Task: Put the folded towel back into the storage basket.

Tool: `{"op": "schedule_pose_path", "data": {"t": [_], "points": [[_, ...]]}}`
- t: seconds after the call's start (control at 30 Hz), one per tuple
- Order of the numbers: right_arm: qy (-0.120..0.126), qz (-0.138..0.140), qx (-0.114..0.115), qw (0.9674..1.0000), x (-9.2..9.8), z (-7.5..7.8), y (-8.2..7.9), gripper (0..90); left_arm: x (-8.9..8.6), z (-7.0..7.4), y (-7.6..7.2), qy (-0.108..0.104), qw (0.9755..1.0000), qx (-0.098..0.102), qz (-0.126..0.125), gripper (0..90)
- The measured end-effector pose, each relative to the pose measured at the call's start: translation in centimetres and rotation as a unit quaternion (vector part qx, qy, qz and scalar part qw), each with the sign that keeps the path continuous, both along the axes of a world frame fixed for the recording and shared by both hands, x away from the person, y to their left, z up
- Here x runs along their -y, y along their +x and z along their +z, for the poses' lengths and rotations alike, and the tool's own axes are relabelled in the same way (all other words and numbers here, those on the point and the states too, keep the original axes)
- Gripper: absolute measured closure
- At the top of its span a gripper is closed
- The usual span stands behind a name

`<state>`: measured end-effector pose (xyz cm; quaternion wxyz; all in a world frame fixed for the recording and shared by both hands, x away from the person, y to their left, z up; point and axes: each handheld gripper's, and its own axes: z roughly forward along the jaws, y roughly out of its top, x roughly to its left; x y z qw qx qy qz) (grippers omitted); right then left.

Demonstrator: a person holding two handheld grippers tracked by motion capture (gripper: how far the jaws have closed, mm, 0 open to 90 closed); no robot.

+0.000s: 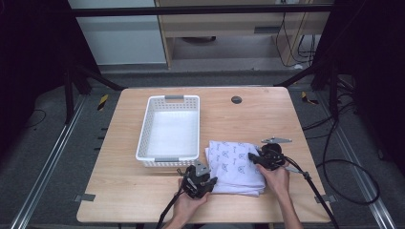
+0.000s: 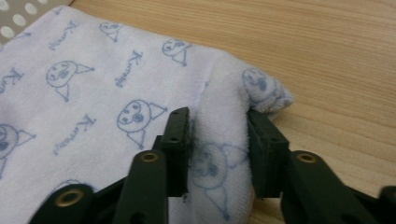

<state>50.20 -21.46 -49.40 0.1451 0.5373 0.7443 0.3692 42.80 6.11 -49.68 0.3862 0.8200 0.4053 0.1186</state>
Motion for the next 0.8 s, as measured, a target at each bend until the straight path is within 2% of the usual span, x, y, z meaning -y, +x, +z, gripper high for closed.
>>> {"op": "schedule_pose_path", "data": {"t": [0.07,0.2,0.53,0.8], "points": [[0.001,-0.002,0.003,1.0,0.0,0.1,-0.1,71.0,-0.1,0.1,0.1,-0.005,1.0,-0.002,-0.001,73.5],[0.0,0.0,0.012,0.9999,0.0,0.5,-0.3,73.8,-0.4,0.2,0.1,-0.019,0.9998,-0.005,-0.001,74.6],[0.016,0.02,0.049,0.9985,0.5,2.4,-1.4,74.2,-0.7,1.4,-0.3,-0.035,0.9993,0.003,-0.011,75.4],[0.032,0.021,0.075,0.9965,1.0,3.9,-2.6,74.1,-0.8,2.5,-0.8,-0.044,0.9987,0.015,-0.021,75.4]]}}
